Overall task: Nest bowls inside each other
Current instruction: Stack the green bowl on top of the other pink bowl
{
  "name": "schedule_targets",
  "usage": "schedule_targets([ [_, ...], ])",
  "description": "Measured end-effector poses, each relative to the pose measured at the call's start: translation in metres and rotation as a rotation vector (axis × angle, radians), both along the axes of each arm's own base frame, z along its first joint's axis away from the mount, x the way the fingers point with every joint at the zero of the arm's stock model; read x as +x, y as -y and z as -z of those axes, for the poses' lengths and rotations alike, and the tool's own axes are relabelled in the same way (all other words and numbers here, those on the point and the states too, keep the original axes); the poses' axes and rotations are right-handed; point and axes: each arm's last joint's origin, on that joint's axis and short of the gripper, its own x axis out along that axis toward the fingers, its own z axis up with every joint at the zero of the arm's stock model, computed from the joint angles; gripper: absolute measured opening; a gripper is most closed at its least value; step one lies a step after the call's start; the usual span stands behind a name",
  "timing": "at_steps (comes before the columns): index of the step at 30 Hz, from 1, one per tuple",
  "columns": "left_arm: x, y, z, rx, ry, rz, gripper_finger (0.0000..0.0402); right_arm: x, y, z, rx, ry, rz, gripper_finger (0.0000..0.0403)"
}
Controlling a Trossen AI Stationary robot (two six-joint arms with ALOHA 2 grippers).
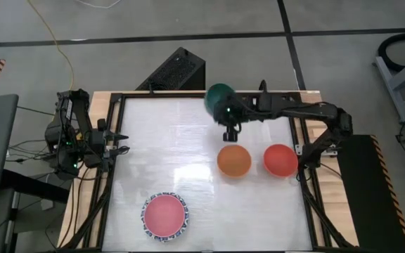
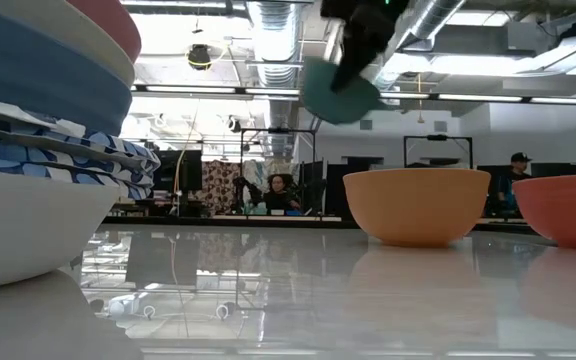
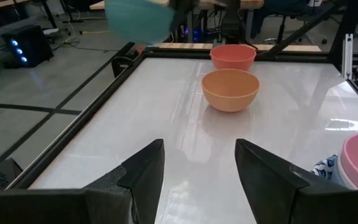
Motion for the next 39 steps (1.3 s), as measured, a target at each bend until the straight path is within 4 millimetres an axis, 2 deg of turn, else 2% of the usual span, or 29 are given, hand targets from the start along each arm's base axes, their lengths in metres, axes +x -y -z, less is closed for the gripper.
schedule_targets([
  [10,0.000,0.000,0.000,0.000,0.000,0.000,0.0187,0.017,-0.069,-0.012,-0.234,0.072,-0.566,0.0006],
  [16,0.000,0.000,0.000,0.000,0.000,0.000,0.0187,0.025,-0.108,-0.024,-0.321,0.237,-0.798,0.0006],
  [20,0.000,0.000,0.000,0.000,0.000,0.000,0.0187,0.038,-0.131,-0.019,-0.322,0.318,-0.902,0.0006],
  [25,0.000,0.000,0.000,0.001,0.001,-0.001,0.0187,0.074,-0.159,0.000,-0.353,0.231,-1.043,0.0006],
  [29,0.000,0.000,0.000,0.001,0.002,-0.001,0.0187,0.104,-0.183,0.004,-0.379,0.147,-1.144,0.0006],
  [32,0.000,0.000,0.000,0.001,0.002,-0.001,0.0187,0.119,-0.202,0.009,-0.416,0.069,-1.250,0.0006],
  [37,0.000,0.000,0.000,0.001,0.002,-0.001,0.0187,0.131,-0.234,0.023,-0.464,-0.046,-1.406,0.0006],
  [39,0.000,0.000,0.000,0.001,0.002,-0.001,0.0187,0.129,-0.244,0.032,-0.527,-0.078,-1.430,0.0006],
])
